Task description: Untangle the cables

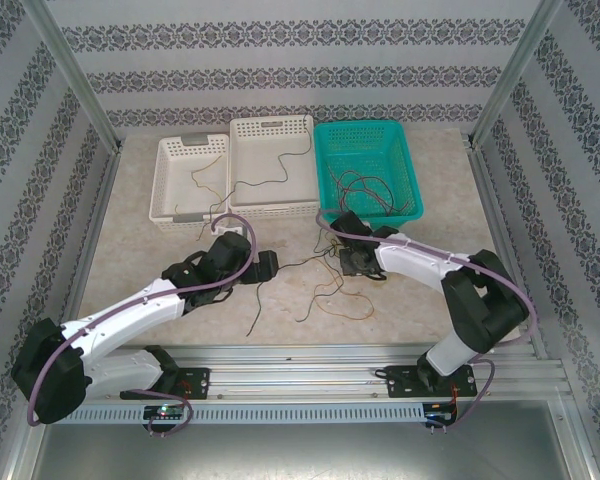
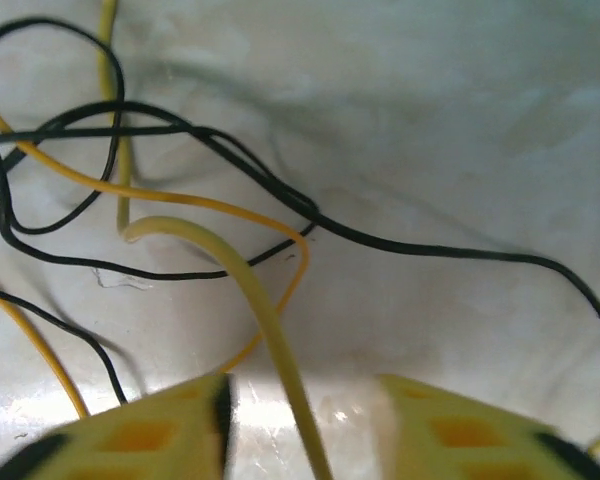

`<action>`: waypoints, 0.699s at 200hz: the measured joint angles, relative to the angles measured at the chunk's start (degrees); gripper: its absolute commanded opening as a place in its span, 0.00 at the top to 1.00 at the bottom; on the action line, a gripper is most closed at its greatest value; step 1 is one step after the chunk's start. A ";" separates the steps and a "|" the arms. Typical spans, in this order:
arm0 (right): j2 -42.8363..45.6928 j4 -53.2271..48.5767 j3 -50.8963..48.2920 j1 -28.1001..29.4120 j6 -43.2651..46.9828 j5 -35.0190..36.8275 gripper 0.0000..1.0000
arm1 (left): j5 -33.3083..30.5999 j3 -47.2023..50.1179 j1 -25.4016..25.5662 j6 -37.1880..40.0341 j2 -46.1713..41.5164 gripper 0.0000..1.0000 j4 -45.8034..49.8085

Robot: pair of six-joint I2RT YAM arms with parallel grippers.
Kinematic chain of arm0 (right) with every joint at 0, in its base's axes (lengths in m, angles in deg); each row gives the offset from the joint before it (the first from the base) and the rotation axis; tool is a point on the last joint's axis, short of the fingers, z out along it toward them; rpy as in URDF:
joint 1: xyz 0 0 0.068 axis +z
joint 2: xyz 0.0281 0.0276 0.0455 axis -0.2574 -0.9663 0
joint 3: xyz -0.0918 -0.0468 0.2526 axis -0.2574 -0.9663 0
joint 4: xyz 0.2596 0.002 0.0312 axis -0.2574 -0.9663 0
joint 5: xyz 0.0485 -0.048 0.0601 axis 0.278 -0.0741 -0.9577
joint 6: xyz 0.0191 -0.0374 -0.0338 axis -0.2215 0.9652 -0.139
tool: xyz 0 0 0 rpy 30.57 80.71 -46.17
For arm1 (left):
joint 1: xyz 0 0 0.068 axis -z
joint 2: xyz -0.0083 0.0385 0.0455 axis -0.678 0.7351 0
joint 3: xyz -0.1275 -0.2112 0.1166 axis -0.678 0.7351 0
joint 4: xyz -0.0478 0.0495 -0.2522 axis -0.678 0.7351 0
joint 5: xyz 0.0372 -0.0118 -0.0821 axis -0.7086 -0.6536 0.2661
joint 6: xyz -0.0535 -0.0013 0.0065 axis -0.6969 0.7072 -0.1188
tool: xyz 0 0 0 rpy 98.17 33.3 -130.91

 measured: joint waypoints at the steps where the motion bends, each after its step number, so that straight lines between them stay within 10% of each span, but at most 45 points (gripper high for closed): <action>1: 0.00 0.00 0.00 0.00 0.04 -0.02 0.92 | 0.00 0.02 0.00 0.00 -0.02 0.00 -0.02; 140: 21.84 -3.39 25.94 4.92 -3.48 -26.51 1.00 | 8.02 8.94 0.07 0.59 -8.44 0.00 -16.41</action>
